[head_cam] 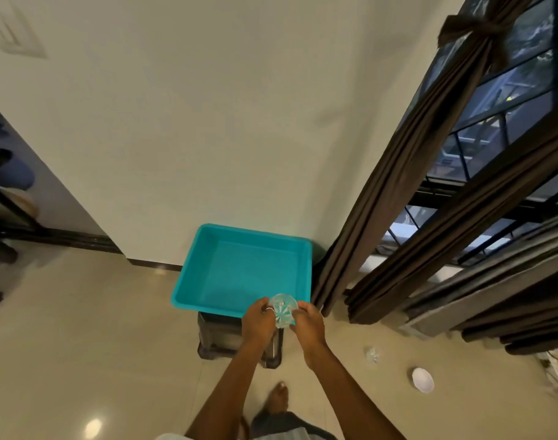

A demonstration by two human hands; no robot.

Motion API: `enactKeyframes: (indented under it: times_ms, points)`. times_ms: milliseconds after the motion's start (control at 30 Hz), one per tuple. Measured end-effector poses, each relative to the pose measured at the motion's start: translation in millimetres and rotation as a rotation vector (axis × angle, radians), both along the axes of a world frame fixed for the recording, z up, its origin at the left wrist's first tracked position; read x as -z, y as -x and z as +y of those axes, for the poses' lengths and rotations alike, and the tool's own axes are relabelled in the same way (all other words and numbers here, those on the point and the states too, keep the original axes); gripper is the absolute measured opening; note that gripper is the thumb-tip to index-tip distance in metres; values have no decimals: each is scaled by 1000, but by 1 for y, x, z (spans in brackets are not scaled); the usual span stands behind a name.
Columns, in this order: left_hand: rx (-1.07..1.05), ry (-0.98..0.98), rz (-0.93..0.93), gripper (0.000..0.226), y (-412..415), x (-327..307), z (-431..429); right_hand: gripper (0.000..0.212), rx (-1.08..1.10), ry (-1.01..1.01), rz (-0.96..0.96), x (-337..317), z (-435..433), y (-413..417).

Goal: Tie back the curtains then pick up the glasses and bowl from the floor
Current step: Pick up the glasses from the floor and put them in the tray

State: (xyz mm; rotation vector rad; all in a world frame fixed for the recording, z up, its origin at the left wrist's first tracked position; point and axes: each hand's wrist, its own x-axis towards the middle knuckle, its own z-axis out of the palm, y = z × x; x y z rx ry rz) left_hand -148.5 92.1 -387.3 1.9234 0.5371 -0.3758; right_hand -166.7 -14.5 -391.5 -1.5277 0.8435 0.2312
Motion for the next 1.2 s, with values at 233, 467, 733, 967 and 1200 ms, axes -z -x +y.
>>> enactKeyframes:
  times_ms: [233,467,733,967,1200]
  points:
    - [-193,179,-12,33,-61,-11,18,28,-19,-124,-90,-11,20,-69]
    - [-341,285,33,29,-81,-5,26,28,-23,-210,-70,-14,29,-85]
    - [-318,404,151,30,-110,5,45,32,6,-228,25,5,52,-106]
    - [-380,386,203,22,-165,16,76,27,46,-196,88,7,89,-161]
    - [-223,324,199,23,-229,43,127,29,46,-204,155,33,132,-226]
